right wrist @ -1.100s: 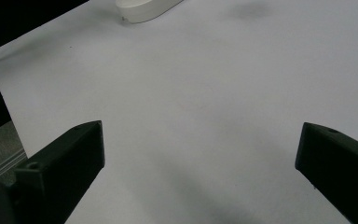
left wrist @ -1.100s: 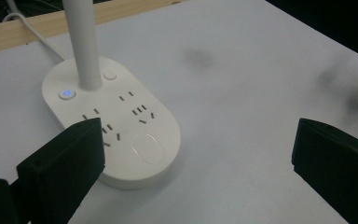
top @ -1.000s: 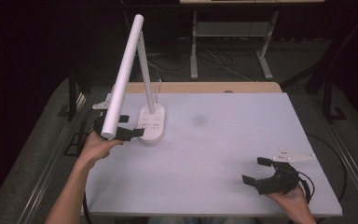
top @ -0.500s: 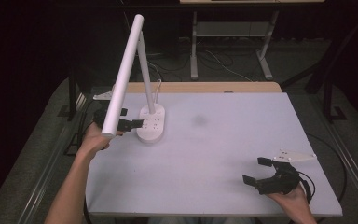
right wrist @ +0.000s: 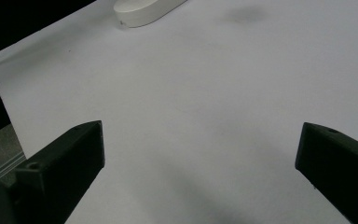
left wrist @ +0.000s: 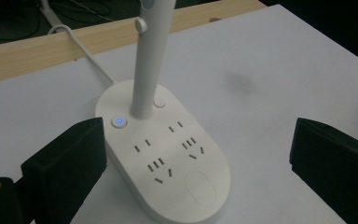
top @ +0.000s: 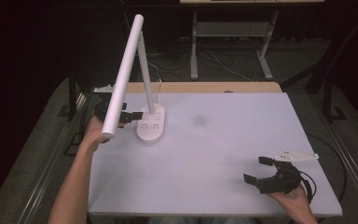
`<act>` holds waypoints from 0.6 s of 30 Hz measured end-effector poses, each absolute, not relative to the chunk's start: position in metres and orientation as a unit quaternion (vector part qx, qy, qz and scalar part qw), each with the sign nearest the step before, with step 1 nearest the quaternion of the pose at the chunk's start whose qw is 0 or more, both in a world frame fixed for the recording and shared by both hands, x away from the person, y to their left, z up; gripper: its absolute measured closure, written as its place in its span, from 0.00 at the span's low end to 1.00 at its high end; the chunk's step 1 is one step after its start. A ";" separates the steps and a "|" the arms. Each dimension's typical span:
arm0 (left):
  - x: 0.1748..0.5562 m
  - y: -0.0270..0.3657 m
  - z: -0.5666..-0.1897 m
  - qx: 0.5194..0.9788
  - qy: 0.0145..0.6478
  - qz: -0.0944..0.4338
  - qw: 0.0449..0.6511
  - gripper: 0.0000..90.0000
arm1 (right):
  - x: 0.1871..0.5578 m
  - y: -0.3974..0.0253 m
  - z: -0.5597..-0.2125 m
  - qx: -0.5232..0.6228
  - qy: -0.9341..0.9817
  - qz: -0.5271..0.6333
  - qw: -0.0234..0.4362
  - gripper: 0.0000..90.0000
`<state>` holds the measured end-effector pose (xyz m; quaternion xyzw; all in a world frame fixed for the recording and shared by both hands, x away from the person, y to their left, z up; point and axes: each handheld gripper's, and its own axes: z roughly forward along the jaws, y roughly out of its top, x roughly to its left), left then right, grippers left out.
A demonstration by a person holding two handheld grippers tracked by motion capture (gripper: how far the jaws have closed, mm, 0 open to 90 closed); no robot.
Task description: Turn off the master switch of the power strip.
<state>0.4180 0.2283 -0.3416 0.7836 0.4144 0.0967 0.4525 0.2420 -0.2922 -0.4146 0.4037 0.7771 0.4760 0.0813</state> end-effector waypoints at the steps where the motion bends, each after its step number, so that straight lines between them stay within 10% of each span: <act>1: 0.420 0.229 -0.342 0.784 0.414 0.099 0.452 0.03 | 0.242 -0.292 -0.415 0.405 0.777 0.476 0.080 0.01; 18: 0.444 0.228 -0.350 0.759 0.452 0.109 0.456 0.03 | 0.243 -0.294 -0.415 0.404 0.776 0.476 0.084 0.01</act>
